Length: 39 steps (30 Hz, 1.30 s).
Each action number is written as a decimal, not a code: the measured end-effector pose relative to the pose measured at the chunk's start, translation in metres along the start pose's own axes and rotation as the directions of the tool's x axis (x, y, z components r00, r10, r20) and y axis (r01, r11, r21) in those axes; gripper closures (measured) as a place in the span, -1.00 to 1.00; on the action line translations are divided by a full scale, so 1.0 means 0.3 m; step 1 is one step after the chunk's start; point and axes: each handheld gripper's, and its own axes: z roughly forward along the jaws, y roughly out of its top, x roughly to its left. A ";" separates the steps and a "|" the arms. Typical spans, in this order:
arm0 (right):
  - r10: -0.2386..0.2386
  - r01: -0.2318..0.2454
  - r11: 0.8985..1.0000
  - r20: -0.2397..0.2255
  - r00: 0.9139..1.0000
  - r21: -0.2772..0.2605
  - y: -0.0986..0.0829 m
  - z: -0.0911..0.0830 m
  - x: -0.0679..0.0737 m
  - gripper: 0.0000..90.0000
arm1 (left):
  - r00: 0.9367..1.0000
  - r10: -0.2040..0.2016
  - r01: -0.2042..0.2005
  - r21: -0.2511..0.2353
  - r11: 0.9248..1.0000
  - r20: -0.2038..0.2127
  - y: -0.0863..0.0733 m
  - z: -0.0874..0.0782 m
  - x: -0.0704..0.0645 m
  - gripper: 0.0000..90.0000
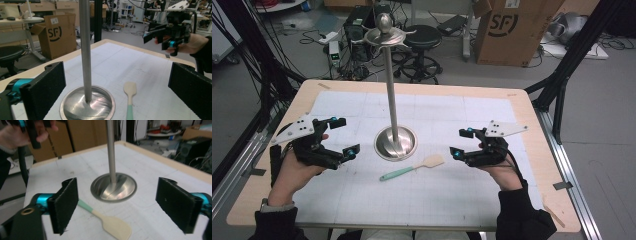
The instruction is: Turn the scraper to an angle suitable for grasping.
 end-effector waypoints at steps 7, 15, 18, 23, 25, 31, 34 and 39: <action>-0.026 0.026 0.999 0.000 1.000 0.041 -0.020 0.066 0.019 0.41 | 1.000 -0.001 0.001 0.010 1.000 -0.011 -0.009 -0.010 0.001 -0.96; -0.005 0.003 0.995 0.027 1.000 0.101 -0.052 0.162 0.028 0.99 | 1.000 0.001 -0.001 0.026 1.000 -0.001 -0.018 0.007 -0.014 -0.96; -0.001 -0.001 0.992 0.018 1.000 0.126 -0.066 0.207 0.033 0.99 | 1.000 0.005 -0.005 0.037 0.999 -0.002 -0.023 0.012 -0.017 -0.96; 0.030 -0.029 0.988 -0.003 1.000 0.149 -0.089 0.266 0.034 0.99 | 1.000 0.000 0.001 0.035 0.999 -0.009 -0.028 0.001 -0.014 -0.96; 0.038 -0.037 0.985 -0.003 0.999 0.169 -0.101 0.287 0.030 0.99 | 1.000 -0.004 0.004 0.034 0.999 -0.015 -0.030 -0.004 -0.013 -0.96; 0.053 -0.054 0.974 0.010 0.999 0.221 -0.132 0.344 0.030 1.00 | 1.000 -0.005 0.006 0.037 0.999 -0.022 -0.035 -0.014 -0.011 -0.96; 0.079 -0.083 0.967 0.029 0.996 0.240 -0.140 0.366 0.033 1.00 | 1.000 -0.005 0.006 0.042 0.999 -0.025 -0.039 -0.016 -0.012 -0.96; 0.092 -0.097 0.954 0.029 0.995 0.282 -0.155 0.402 0.026 1.00 | 0.999 0.012 -0.009 0.060 0.998 -0.049 -0.048 -0.024 -0.018 -0.96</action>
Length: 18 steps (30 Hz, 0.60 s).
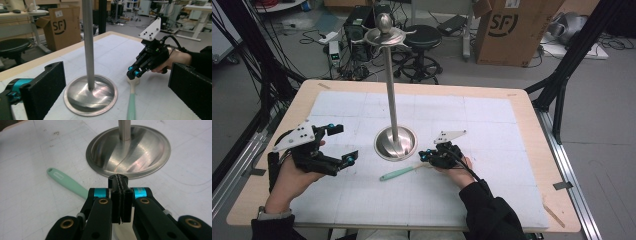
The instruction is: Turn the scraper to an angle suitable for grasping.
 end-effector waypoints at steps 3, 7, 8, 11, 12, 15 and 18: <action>0.011 -0.011 1.000 -0.002 1.000 0.025 -0.002 0.018 -0.005 1.00 | 1.000 -0.001 0.001 0.004 1.000 -0.004 -0.004 -0.008 -0.004 -0.96; 0.026 -0.026 0.998 0.001 1.000 0.063 -0.004 0.051 -0.006 1.00 | 1.000 -0.003 0.003 0.009 1.000 -0.009 -0.010 -0.018 -0.009 -0.96; 0.022 -0.023 0.997 0.004 1.000 0.073 0.001 0.060 -0.007 1.00 | 1.000 -0.003 0.003 0.012 1.000 -0.011 -0.012 -0.021 -0.011 -0.96; 0.013 -0.014 0.997 0.015 1.000 0.082 0.006 0.067 -0.004 1.00 | 1.000 -0.002 0.002 0.016 1.000 -0.014 -0.015 -0.027 -0.012 -0.96; 0.006 -0.008 0.996 0.020 1.000 0.087 0.009 0.070 -0.002 1.00 | 1.000 0.000 0.000 0.015 1.000 -0.014 -0.016 -0.028 -0.013 -0.96; -0.022 0.019 0.994 0.031 0.999 0.103 0.010 0.079 0.000 1.00 | 1.000 0.005 -0.005 0.013 1.000 -0.015 -0.018 -0.031 -0.015 -0.96; -0.044 0.040 0.993 0.037 0.998 0.108 0.011 0.080 0.003 1.00 | 1.000 0.004 -0.004 0.014 1.000 -0.016 -0.018 -0.031 -0.016 -0.96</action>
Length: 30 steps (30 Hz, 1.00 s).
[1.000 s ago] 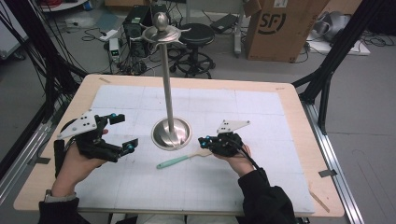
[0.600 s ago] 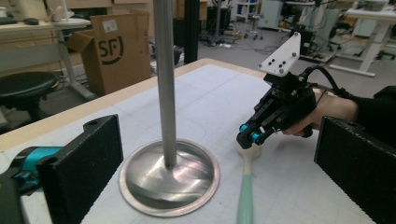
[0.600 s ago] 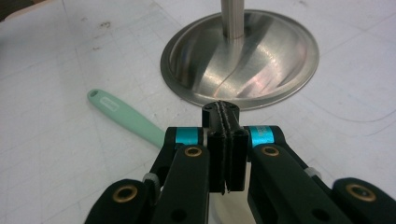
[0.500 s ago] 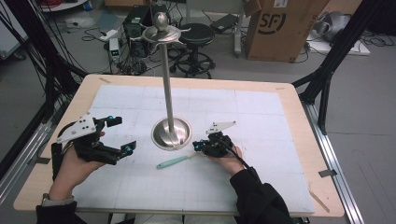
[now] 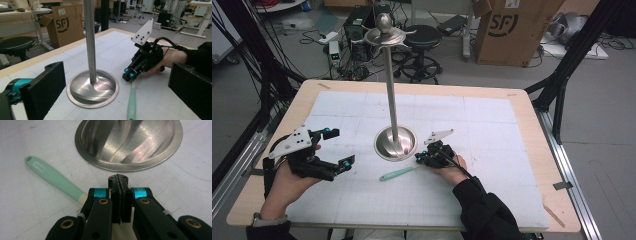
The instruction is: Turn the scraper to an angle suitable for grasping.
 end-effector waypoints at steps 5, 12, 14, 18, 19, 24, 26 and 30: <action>0.014 -0.014 1.000 0.008 1.000 0.010 -0.005 -0.006 0.007 1.00 | 1.000 0.001 -0.001 0.012 1.000 -0.001 -0.005 0.007 0.001 -0.96; 0.014 -0.014 0.999 0.015 1.000 0.031 -0.009 -0.017 0.021 1.00 | 1.000 0.000 0.000 0.017 1.000 0.004 -0.009 0.018 0.004 -0.96; 0.015 -0.015 0.999 0.012 1.000 0.035 -0.010 -0.021 0.023 1.00 | 1.000 0.002 -0.002 0.021 1.000 0.007 -0.008 0.021 0.003 -0.96; 0.019 -0.020 0.999 0.014 1.000 0.035 -0.028 -0.038 0.039 1.00 | 1.000 0.001 -0.001 0.017 1.000 0.009 -0.006 0.028 0.005 -0.96; 0.019 -0.020 0.999 0.014 1.000 0.035 -0.028 -0.038 0.039 1.00 | 1.000 0.000 0.000 0.016 1.000 0.010 -0.005 0.030 0.005 -0.96; 0.044 -0.043 0.999 -0.008 0.999 0.028 -0.052 -0.058 0.041 1.00 | 1.000 0.000 0.000 0.022 1.000 0.026 -0.003 0.054 0.005 -0.96; 0.034 -0.034 0.999 -0.005 0.999 0.036 -0.056 -0.066 0.049 1.00 | 0.999 -0.004 0.003 0.023 1.000 0.034 -0.002 0.064 0.006 -0.96; 0.034 -0.034 0.999 -0.001 0.999 0.028 -0.076 -0.083 0.063 1.00 | 0.999 -0.002 0.001 0.027 1.000 0.043 0.002 0.078 0.012 -0.96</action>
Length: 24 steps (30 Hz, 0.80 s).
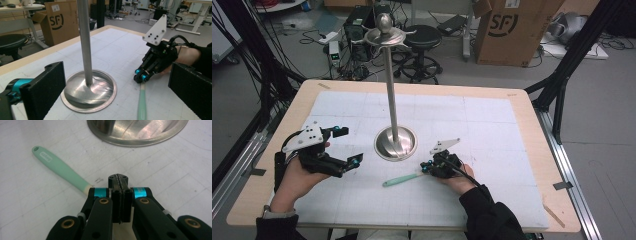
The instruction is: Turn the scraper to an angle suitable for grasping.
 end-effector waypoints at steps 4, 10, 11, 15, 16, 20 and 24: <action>0.017 -0.017 1.000 -0.019 1.000 -0.012 -0.027 -0.020 0.001 1.00 | 1.000 0.001 -0.001 -0.001 1.000 0.005 0.006 0.010 0.003 -0.96; 0.006 -0.006 1.000 -0.001 1.000 -0.003 -0.056 -0.053 0.029 1.00 | 1.000 0.001 -0.001 -0.008 1.000 0.007 0.010 0.014 0.006 -0.96; 0.011 -0.011 1.000 -0.001 1.000 -0.003 -0.062 -0.059 0.032 1.00 | 1.000 0.000 0.000 -0.008 1.000 0.009 0.011 0.014 0.006 -0.96; 0.008 -0.008 1.000 0.002 1.000 -0.001 -0.085 -0.082 0.042 1.00 | 1.000 0.001 -0.001 -0.007 1.000 0.009 0.012 0.013 0.004 -0.96; 0.007 -0.007 1.000 0.004 1.000 -0.001 -0.090 -0.087 0.045 1.00 | 1.000 0.001 -0.001 -0.007 1.000 0.010 0.012 0.013 0.004 -0.96; -0.004 0.004 1.000 0.005 1.000 -0.010 -0.105 -0.098 0.049 1.00 | 1.000 0.000 0.000 -0.002 1.000 0.009 0.011 0.018 0.003 -0.96; -0.035 0.035 0.999 -0.013 0.999 -0.020 -0.099 -0.108 0.060 1.00 | 1.000 0.006 -0.006 0.001 1.000 0.012 0.014 0.023 -0.002 -0.96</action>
